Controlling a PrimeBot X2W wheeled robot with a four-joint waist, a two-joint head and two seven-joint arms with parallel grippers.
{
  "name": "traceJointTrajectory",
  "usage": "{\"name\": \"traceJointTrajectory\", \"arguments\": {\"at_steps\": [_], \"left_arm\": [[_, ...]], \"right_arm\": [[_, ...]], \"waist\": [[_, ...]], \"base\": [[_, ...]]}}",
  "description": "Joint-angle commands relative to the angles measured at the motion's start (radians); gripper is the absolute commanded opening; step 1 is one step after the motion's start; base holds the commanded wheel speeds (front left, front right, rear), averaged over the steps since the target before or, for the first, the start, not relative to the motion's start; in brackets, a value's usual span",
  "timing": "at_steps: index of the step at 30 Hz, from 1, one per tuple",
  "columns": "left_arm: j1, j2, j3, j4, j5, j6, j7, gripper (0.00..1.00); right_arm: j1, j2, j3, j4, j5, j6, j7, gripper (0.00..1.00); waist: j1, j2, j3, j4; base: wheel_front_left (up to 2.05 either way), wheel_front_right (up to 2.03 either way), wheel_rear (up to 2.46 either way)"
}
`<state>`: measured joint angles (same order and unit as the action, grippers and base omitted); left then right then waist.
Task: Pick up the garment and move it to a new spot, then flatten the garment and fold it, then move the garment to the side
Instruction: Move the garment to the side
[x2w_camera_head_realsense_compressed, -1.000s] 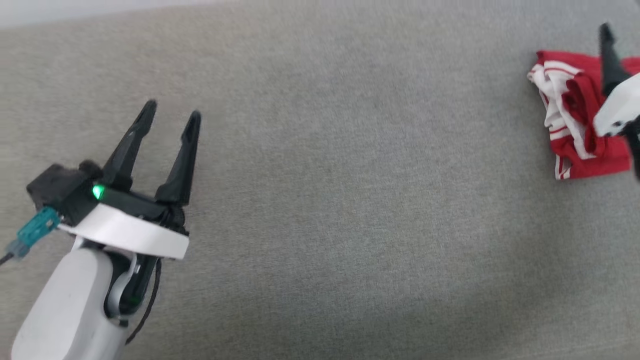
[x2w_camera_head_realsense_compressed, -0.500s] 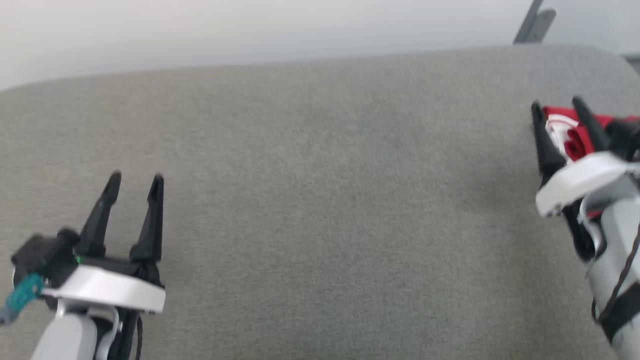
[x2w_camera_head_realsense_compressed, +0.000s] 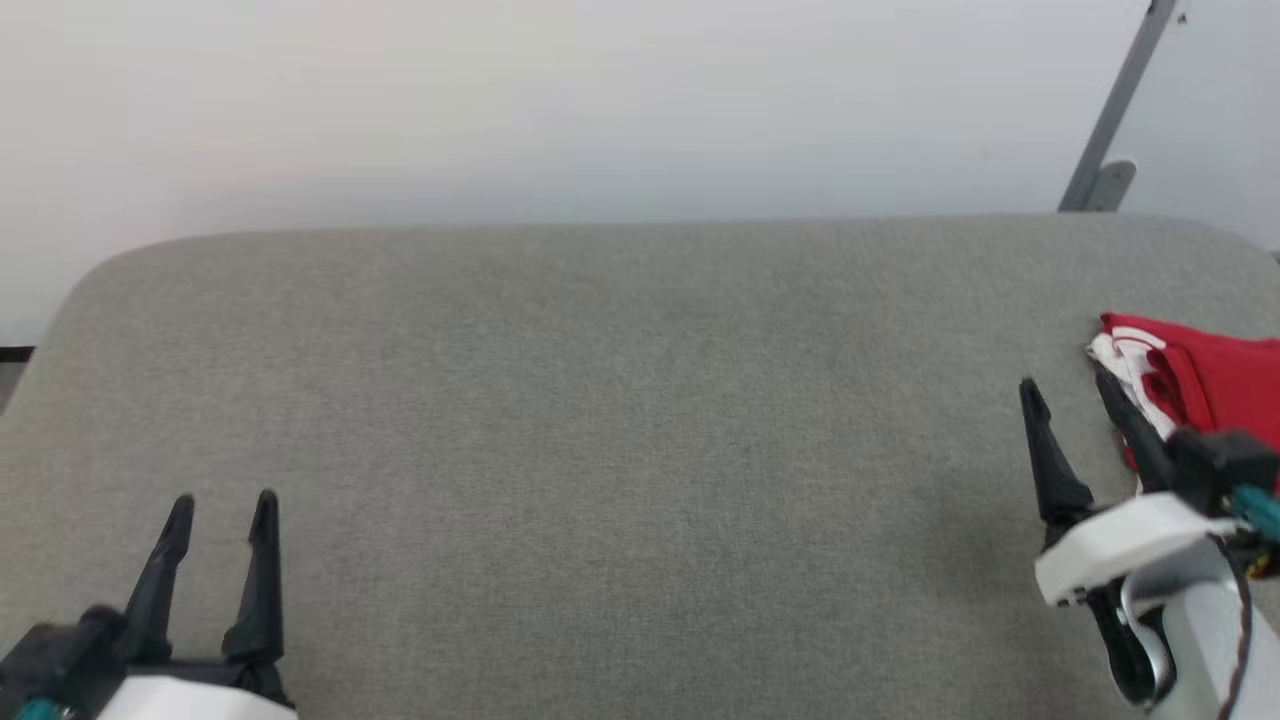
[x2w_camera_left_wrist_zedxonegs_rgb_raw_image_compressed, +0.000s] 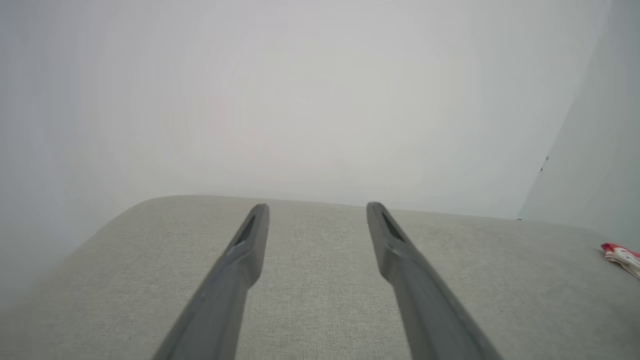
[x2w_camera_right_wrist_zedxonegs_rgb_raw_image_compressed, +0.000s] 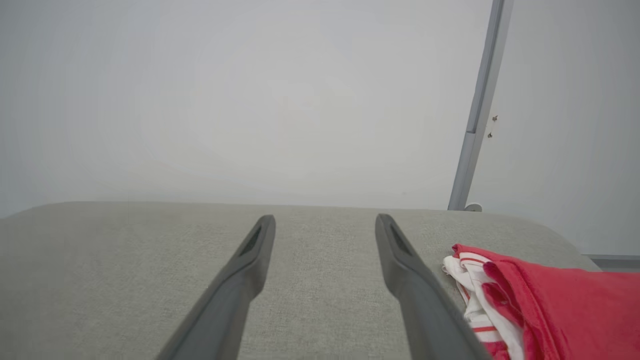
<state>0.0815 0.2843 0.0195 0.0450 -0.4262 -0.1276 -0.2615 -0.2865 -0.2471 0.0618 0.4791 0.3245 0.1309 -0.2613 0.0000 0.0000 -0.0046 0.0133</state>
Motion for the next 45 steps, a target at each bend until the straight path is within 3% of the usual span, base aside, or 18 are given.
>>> {"name": "traceJointTrajectory", "arguments": {"at_steps": [1,22,45], "left_arm": [[0.021,-0.004,0.014,-0.009,0.01,-0.003,-0.004,1.0],[0.139,-0.045,0.092,-0.062,0.0,-0.003,-0.004,1.0],[0.124,-0.067,0.069,-0.071,0.009,-0.003,-0.004,1.0]], "right_arm": [[0.029,0.009,-0.015,-0.022,-0.003,0.0,-0.003,1.0],[0.272,0.105,-0.153,-0.206,-0.057,0.0,-0.004,1.0],[0.34,0.164,-0.199,-0.272,-0.09,0.0,0.023,1.0]], "waist": [[0.0,0.0,-0.013,0.011],[0.0,0.0,-0.047,0.009],[0.0,0.0,-0.042,-0.004]], "base": [[0.0,0.0,0.0],[0.0,0.0,0.0],[0.0,0.0,0.0]]}}
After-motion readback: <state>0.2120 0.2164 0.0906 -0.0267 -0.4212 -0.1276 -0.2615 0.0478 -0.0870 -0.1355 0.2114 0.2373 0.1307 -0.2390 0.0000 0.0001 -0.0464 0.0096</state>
